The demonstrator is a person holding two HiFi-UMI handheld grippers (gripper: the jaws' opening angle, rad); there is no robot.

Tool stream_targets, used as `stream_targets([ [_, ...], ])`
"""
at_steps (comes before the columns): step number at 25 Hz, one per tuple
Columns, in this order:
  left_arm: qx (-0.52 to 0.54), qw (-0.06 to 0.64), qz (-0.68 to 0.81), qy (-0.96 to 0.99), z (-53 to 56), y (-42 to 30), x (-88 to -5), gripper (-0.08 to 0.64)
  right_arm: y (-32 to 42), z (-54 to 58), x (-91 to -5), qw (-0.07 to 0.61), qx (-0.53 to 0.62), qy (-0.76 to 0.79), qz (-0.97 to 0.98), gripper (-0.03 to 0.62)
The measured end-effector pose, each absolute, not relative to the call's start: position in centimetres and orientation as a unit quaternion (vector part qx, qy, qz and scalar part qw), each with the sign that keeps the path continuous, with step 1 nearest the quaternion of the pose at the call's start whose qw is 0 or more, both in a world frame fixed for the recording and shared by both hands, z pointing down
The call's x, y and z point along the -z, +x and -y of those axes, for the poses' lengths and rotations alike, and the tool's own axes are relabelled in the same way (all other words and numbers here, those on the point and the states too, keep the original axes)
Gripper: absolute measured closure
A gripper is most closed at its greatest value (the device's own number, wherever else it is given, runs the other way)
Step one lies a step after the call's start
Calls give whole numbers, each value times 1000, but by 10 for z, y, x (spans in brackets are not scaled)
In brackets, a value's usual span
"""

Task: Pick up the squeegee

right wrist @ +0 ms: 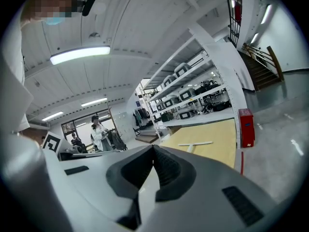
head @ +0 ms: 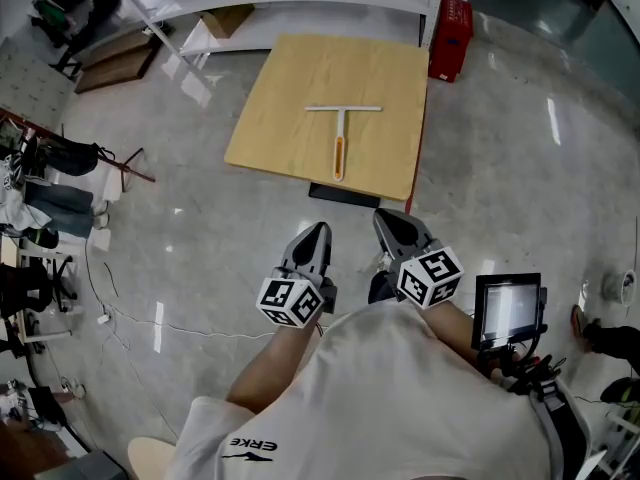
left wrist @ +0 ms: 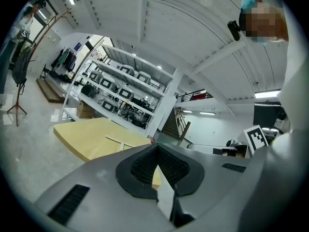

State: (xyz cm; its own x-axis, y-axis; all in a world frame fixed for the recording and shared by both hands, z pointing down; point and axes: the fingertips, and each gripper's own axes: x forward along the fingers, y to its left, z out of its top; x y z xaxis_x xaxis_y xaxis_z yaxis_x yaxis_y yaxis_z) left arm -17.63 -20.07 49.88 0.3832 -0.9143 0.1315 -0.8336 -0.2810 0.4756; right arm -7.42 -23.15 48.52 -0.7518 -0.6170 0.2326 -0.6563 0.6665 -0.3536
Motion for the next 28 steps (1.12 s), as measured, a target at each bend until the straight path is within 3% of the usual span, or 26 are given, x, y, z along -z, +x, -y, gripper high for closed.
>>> stream_targets([
  [9, 60, 238, 556, 794, 215, -185, -494, 557, -80, 240, -483, 41, -224, 348, 909, 588],
  [17, 21, 239, 570, 786, 294, -144, -510, 557, -31, 318, -491, 33, -234, 356, 904, 588],
  [28, -22, 266, 577, 772, 362, -166, -550, 557, -41, 371, -514, 62, -251, 378, 889, 588],
])
